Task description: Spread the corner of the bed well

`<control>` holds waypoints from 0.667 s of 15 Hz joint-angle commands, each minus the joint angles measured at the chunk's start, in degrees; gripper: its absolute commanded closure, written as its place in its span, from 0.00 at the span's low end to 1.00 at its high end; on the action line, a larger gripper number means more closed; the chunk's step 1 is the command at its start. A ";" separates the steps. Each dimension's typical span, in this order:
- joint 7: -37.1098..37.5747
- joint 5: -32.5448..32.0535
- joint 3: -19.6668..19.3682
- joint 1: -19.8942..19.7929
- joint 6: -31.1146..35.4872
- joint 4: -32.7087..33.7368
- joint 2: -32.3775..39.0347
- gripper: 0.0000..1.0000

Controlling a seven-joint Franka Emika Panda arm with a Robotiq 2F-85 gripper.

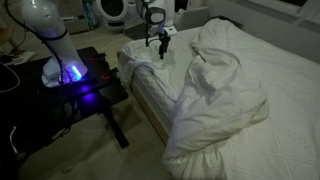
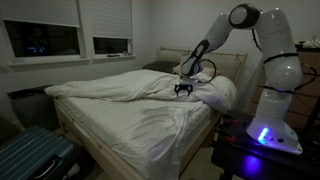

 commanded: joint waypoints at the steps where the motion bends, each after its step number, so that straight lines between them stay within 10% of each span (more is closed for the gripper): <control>1: -1.16 3.80 -2.51 1.63 -1.90 7.32 7.12 0.00; 10: 0.70 7.36 -5.56 2.95 -7.73 15.07 15.79 0.00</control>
